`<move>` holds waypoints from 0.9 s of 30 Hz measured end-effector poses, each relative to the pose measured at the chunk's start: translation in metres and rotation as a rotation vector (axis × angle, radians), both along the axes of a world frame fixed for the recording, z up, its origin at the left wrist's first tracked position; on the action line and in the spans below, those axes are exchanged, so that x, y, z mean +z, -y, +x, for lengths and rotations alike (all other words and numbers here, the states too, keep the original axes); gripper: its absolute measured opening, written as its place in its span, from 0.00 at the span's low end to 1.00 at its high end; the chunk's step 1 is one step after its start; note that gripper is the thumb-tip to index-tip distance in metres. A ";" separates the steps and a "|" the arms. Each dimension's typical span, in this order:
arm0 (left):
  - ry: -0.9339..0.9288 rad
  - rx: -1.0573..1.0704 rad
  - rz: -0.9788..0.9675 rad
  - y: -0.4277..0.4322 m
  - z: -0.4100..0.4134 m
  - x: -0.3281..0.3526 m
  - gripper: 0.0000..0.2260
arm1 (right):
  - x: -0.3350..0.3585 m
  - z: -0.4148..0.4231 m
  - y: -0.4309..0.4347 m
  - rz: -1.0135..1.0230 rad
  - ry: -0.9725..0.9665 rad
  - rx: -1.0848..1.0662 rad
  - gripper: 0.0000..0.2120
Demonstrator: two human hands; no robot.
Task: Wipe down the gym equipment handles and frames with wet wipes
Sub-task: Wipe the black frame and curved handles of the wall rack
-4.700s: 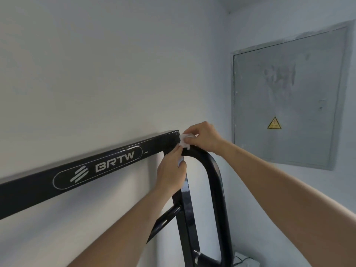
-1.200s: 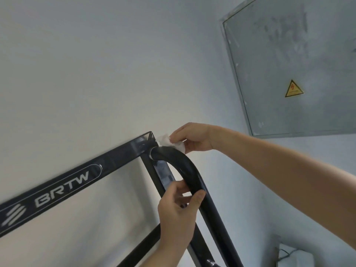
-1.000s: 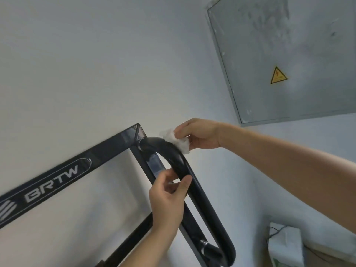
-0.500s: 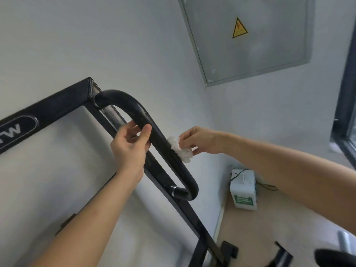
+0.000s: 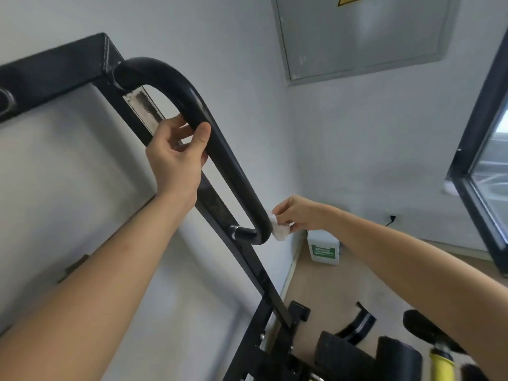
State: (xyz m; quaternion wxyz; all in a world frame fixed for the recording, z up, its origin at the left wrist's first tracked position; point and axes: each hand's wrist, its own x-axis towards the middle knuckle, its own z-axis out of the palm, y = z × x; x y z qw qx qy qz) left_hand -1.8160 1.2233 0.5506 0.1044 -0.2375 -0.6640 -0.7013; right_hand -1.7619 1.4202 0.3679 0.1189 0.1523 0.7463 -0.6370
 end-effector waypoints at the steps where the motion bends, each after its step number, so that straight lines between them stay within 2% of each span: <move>1: 0.008 -0.005 0.006 0.000 0.001 0.001 0.09 | -0.002 0.005 0.001 0.074 0.006 -0.024 0.09; 4: 0.024 -0.016 0.011 0.001 0.006 0.000 0.10 | -0.007 0.026 0.007 0.202 0.003 -0.080 0.07; 9: 0.055 0.013 -0.023 0.009 0.024 -0.015 0.11 | 0.000 0.057 0.032 0.117 -0.162 -0.293 0.05; 13: 0.141 0.023 -0.136 0.029 0.040 -0.061 0.07 | 0.014 0.072 0.050 0.084 -0.308 -0.361 0.07; 15: 0.175 -0.099 -0.305 0.039 0.045 -0.091 0.08 | 0.021 0.078 0.056 0.085 -0.363 -0.364 0.07; 18: 0.279 -0.439 -0.542 0.049 0.058 -0.122 0.16 | 0.027 0.085 0.065 0.078 -0.406 -0.311 0.05; 20: 0.393 -0.575 -0.494 0.053 0.067 -0.133 0.18 | 0.028 0.090 0.071 0.094 -0.424 -0.312 0.04; 22: 0.501 -0.604 -0.364 0.054 0.074 -0.141 0.18 | 0.026 0.093 0.076 0.097 -0.442 -0.334 0.04; 27: 0.604 -0.453 -0.123 0.057 0.080 -0.161 0.10 | 0.031 0.097 0.092 0.040 -0.400 -0.333 0.05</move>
